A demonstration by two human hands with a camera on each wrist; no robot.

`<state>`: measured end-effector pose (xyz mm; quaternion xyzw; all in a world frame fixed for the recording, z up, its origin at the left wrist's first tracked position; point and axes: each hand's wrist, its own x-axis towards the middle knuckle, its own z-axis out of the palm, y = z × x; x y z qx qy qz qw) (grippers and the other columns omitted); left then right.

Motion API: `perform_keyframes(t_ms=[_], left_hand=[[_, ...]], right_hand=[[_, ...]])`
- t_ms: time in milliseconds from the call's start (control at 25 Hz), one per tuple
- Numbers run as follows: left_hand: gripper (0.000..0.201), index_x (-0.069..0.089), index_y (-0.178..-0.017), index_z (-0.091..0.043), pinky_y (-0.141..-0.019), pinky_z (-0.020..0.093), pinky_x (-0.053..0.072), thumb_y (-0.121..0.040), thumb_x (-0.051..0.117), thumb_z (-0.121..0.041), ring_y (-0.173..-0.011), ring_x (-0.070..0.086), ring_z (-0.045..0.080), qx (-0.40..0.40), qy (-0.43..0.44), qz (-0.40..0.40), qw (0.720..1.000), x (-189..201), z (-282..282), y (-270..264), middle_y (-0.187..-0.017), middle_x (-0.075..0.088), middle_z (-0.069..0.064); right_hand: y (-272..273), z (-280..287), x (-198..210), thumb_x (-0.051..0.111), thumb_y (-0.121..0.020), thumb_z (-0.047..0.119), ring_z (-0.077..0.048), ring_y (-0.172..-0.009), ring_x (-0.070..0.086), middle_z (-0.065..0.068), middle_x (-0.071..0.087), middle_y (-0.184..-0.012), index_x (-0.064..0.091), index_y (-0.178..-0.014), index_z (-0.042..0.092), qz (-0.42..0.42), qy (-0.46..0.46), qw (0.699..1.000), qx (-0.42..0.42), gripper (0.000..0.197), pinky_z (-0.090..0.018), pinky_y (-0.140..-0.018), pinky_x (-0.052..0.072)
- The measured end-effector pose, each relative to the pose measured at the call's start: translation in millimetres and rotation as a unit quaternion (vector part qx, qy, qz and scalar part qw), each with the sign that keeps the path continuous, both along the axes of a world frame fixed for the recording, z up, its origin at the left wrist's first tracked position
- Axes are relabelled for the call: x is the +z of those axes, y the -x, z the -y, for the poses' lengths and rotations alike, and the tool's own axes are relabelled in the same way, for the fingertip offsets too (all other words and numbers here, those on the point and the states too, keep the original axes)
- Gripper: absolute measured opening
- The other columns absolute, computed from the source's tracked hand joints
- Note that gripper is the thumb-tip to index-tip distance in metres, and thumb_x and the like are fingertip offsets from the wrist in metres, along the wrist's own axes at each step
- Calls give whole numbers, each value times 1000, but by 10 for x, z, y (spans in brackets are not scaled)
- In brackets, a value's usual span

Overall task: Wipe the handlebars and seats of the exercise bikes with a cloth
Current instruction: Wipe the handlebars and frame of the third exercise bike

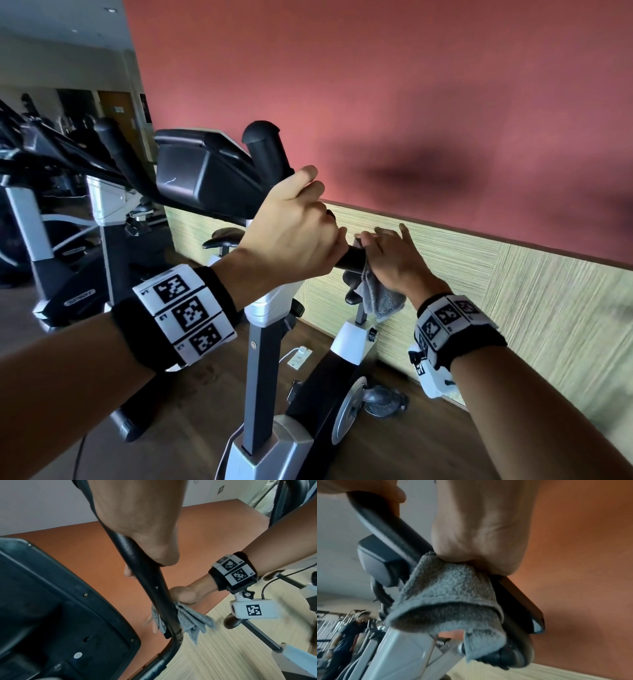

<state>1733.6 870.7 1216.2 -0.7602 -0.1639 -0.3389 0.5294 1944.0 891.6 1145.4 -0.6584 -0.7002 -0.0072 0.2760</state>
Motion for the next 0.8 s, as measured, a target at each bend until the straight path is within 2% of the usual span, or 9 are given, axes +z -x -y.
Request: perform_keyframes(t_ms=[80, 160, 240, 320, 400, 440, 600, 680, 800], left_hand=[[41, 60, -50, -9, -98, 37, 35, -88, 56, -22, -61, 47, 29, -19, -8, 9, 1000, -12, -40, 3, -45, 52, 6], [42, 58, -50, -8, -94, 37, 36, -89, 55, -22, -61, 47, 29, -28, -21, 9, 999, -14, -74, 16, -46, 52, 6], [42, 58, -50, -7, -93, 37, 36, -90, 54, -22, -61, 47, 29, -37, -27, 11, 999, -14, -97, 15, -46, 51, 6], [42, 58, -50, -7, -92, 37, 36, -90, 55, -22, -62, 47, 29, -39, -27, 13, 999, -19, -111, 11, -46, 50, 6], [41, 58, -51, -7, -92, 37, 36, -89, 56, -21, -62, 47, 29, -47, -32, 13, 998, -20, -122, 8, -46, 50, 7], [40, 58, -51, -7, -92, 37, 36, -89, 55, -21, -62, 48, 30, -51, -30, 10, 998, -25, -130, 13, -46, 50, 7], [44, 58, -53, -6, -92, 37, 37, -93, 51, -22, -64, 51, 30, -54, -25, 2, 998, -45, -165, 23, -48, 51, 6], [45, 59, -53, -6, -93, 37, 37, -93, 51, -23, -65, 51, 30, -50, -25, 3, 998, -53, -166, 24, -48, 52, 5], [44, 60, -52, -6, -94, 36, 36, -92, 53, -24, -65, 51, 30, -46, -21, 12, 999, -67, -154, 8, -48, 52, 5]], right_hand=[[-20, -67, 67, 24, -110, 36, -16, -135, 49, 2, 66, -131, 68, -117, 16, -31, 49, 998, -8, 49, -47, -126, -6], [9, -153, 79, 27, -109, 37, -22, -110, 59, -3, 68, -98, 62, -90, 13, -34, 70, 997, -25, 46, -52, -124, 3], [50, -220, 100, 30, -110, 35, -27, -93, 59, -6, 67, -87, 61, -84, 9, -36, 25, 998, -43, 49, -50, -119, 21], [28, -293, 149, 39, -109, 26, -29, -82, 59, -10, 64, -83, 60, -80, 6, -65, -80, 994, -26, 41, -48, -97, 44], [-11, -346, 201, 47, -101, 8, -20, -73, 58, -11, 58, -77, 57, -74, 1, -100, -115, 987, 55, 30, -42, -73, 46], [-13, -353, 183, 52, -98, 4, -13, -74, 60, -9, 60, -77, 62, -75, 1, -112, -96, 984, 97, 26, -39, -71, 46], [-38, -258, 34, 66, -98, 21, -11, -97, 68, 9, 73, -97, 75, -107, 24, -230, -98, 963, 101, 13, -32, -93, 49], [-85, -127, -49, 50, -106, 33, -13, -101, 67, 4, 75, -99, 76, -102, 26, -139, -93, 983, 79, 28, -35, -105, 42], [-165, 105, -311, 22, -108, 43, -15, -127, 56, -1, 69, -122, 66, -125, 17, 10, -121, 988, 91, 54, -35, -126, 5]])
